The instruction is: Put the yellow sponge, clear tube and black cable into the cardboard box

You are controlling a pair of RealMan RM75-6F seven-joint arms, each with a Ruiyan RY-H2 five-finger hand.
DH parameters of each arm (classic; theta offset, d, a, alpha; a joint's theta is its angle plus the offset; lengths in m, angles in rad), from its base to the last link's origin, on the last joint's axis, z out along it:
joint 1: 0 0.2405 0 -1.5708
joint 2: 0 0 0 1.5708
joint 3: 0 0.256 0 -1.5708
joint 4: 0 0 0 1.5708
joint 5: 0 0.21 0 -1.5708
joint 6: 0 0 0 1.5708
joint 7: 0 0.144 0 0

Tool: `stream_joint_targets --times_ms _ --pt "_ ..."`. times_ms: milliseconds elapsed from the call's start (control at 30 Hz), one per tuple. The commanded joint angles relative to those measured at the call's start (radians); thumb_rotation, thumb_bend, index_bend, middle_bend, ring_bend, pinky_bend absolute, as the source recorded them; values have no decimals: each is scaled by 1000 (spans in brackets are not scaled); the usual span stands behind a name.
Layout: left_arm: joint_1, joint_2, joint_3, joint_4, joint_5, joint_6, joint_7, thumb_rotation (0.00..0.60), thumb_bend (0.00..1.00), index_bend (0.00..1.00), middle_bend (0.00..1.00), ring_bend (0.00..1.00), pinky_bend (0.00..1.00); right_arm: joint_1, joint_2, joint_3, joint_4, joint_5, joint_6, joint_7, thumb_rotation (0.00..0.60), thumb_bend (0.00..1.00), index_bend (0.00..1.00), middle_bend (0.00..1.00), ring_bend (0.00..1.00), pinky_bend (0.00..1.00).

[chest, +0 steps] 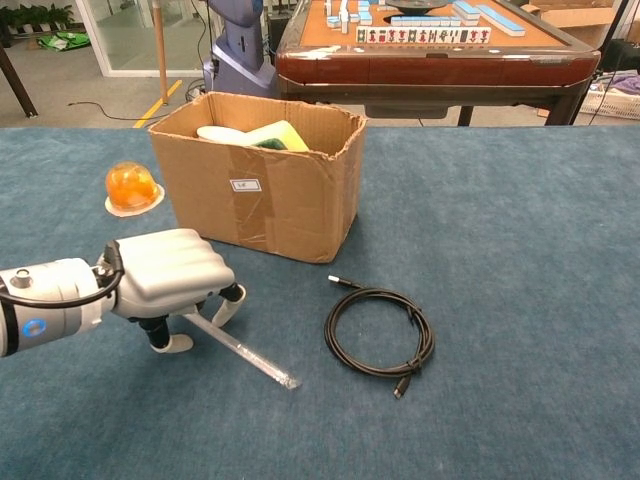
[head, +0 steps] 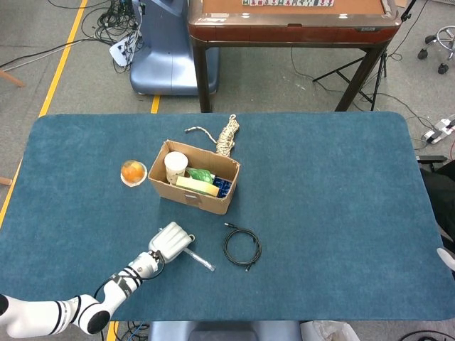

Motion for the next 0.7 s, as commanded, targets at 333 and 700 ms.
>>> stream_joint_targets --times_ms 333,700 --pt "4 16 10 -11 7 9 -26 600 220 631 1000 1000 1000 1 -1 3 -1 -2 -7 -6 600 128 270 250 87 189" --pt "34 104 8 -96 -5 65 -49 600 221 695 1000 1000 1000 4 -3 2 -5 -9 -14 -15 600 129 270 250 87 189"
